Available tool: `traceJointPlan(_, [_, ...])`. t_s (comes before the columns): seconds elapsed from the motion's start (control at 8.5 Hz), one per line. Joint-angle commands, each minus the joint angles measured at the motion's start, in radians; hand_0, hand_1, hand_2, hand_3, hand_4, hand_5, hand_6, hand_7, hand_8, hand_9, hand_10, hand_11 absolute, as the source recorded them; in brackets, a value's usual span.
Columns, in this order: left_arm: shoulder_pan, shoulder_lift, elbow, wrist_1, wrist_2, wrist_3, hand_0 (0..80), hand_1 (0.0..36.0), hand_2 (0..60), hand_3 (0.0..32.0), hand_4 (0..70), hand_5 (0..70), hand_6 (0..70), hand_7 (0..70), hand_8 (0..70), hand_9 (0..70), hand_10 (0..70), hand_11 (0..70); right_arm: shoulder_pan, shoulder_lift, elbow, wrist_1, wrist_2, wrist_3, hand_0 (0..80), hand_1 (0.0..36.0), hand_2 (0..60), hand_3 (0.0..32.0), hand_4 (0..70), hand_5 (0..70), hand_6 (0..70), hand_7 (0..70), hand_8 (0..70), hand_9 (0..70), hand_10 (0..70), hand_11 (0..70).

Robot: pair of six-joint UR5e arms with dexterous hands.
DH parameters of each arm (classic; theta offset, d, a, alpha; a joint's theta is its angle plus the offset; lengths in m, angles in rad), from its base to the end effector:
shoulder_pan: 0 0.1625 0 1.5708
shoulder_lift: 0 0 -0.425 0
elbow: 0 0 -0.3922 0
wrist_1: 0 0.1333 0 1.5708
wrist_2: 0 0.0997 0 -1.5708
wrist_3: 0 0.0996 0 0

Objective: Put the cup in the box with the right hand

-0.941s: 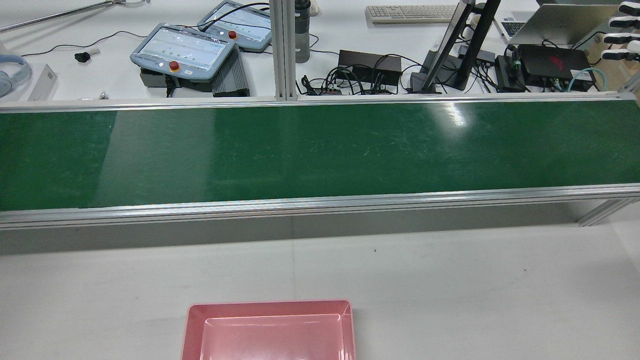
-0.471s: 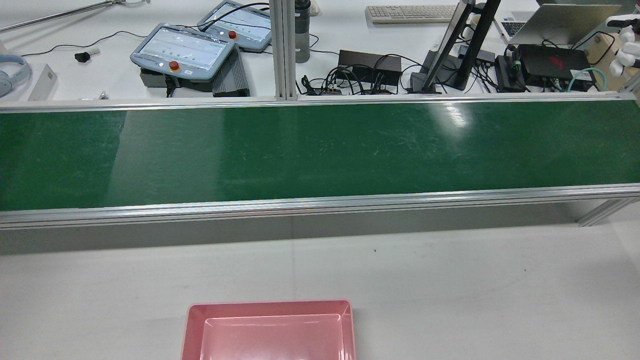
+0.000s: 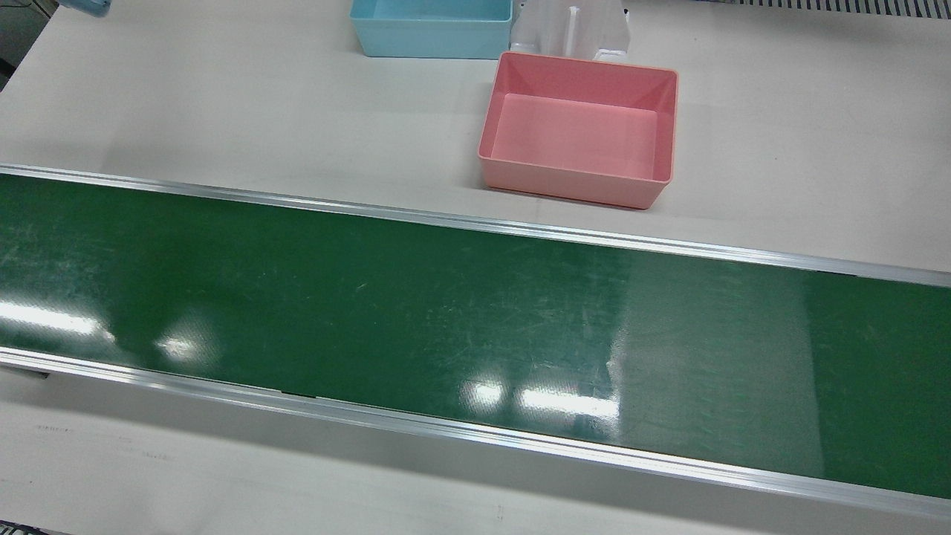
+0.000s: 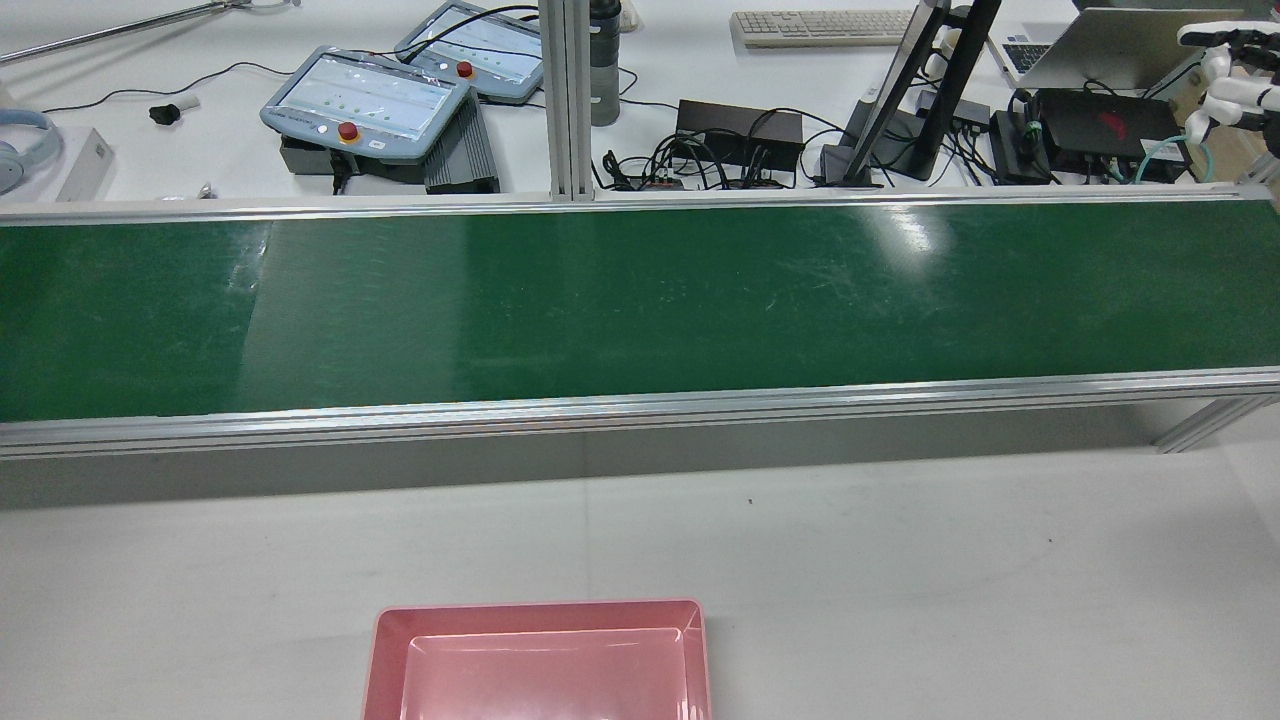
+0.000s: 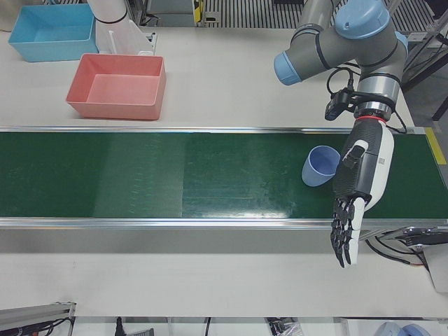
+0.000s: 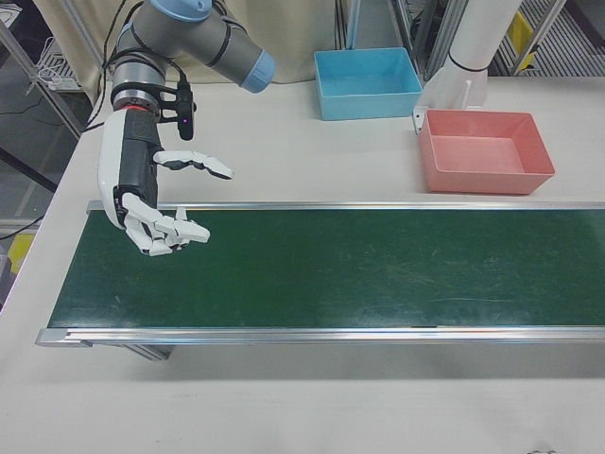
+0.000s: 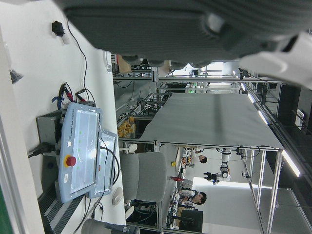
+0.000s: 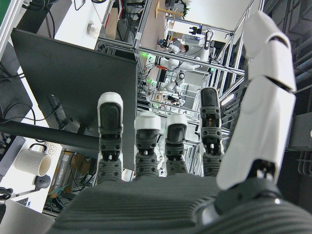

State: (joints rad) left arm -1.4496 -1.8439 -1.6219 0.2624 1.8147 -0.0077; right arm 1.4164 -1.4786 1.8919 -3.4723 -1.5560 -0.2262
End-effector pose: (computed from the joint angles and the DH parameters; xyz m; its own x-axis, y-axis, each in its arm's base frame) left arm -0.0372 -0.5979 0.5403 -0.9341 -0.3570 -0.0072 -0.0147 0.0586 -0.9982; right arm 0.0554 -0.5205 0.5193 -0.9679 0.1174 0.2223 -0.2097 0.1107 -0.9715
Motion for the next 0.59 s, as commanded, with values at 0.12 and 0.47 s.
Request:
traceJointPlan(0.12, [0.002, 0.0, -0.006, 0.0, 0.0, 0.0, 0.0, 0.0, 0.0, 0.0, 0.0, 0.0, 0.0, 0.0, 0.0, 0.0, 0.0, 0.0, -0.037, 0.032, 0.033, -0.073, 0.007, 0.002, 52.2, 20.9, 23.8, 0.0, 22.9, 12.8, 29.7, 70.0, 51.5, 70.0, 36.9, 53.0])
traceJointPlan(0.47, [0.002, -0.002, -0.01, 0.004, 0.0, 0.0, 0.0, 0.0, 0.0, 0.0, 0.0, 0.0, 0.0, 0.0, 0.0, 0.0, 0.0, 0.0, -0.063, 0.073, 0.024, -0.07, 0.007, 0.002, 52.3, 21.6, 23.2, 0.0, 15.9, 12.9, 27.4, 70.0, 49.0, 70.0, 34.9, 50.6])
